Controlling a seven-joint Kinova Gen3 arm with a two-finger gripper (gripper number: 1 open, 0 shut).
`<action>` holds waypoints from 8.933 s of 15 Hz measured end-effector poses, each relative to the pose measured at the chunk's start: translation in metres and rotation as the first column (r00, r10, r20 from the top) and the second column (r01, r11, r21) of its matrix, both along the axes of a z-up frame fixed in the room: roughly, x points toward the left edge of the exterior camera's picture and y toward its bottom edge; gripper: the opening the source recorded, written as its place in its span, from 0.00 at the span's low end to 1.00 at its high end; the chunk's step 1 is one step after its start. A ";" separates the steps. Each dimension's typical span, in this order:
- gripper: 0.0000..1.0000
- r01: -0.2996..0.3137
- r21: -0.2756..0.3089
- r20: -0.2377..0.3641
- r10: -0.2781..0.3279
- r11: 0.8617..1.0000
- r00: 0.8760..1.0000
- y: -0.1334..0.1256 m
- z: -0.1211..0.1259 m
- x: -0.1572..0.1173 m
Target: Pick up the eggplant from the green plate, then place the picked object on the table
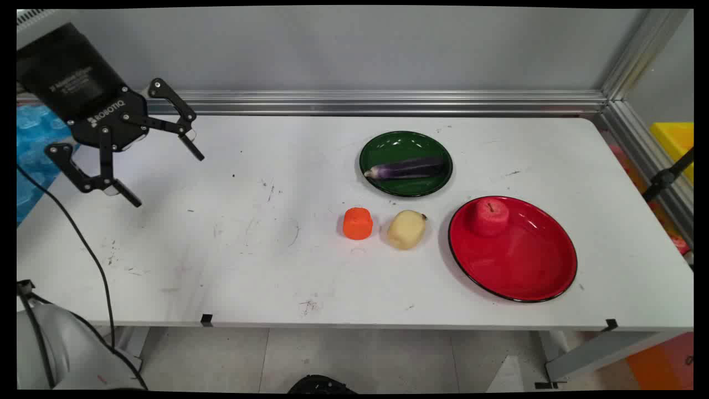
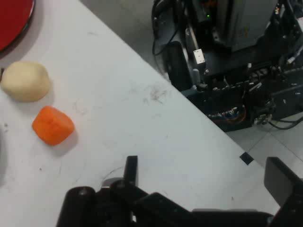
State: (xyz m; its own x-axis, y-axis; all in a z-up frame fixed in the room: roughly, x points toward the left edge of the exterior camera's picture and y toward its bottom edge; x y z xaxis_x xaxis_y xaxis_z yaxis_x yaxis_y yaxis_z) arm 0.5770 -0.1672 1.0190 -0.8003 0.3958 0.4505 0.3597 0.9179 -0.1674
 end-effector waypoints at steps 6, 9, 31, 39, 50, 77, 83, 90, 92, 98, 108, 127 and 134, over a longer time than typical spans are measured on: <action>1.00 -0.092 0.013 -0.001 0.092 0.996 0.996 -0.013 -0.004 -0.001; 1.00 -0.151 0.022 -0.006 0.151 0.988 0.988 -0.023 -0.007 -0.003; 1.00 -0.717 0.202 -0.108 0.742 0.668 0.661 -0.204 -0.074 -0.134; 1.00 -0.780 0.219 -0.072 0.807 0.586 0.586 -0.264 -0.118 -0.191; 1.00 -0.823 0.157 0.067 0.825 0.546 0.560 -0.315 -0.180 -0.237; 0.00 -0.763 0.091 0.067 0.760 0.640 0.646 -0.318 -0.157 -0.213; 0.00 -0.728 0.080 0.007 0.730 0.681 0.684 -0.276 -0.102 -0.183; 0.00 -0.669 0.123 -0.021 0.676 0.733 0.736 -0.196 -0.067 -0.169; 0.00 -0.655 0.133 -0.019 0.663 0.744 0.748 -0.173 -0.063 -0.170; 0.00 -0.622 0.151 -0.012 0.630 0.769 0.776 -0.129 -0.069 -0.187; 0.00 -0.570 0.155 0.032 0.573 0.807 0.819 -0.113 -0.125 -0.236; 0.00 -0.528 0.175 0.179 0.501 0.831 0.847 -0.115 -0.228 -0.278; 1.00 -0.506 0.168 0.158 0.484 0.846 0.861 -0.118 -0.227 -0.278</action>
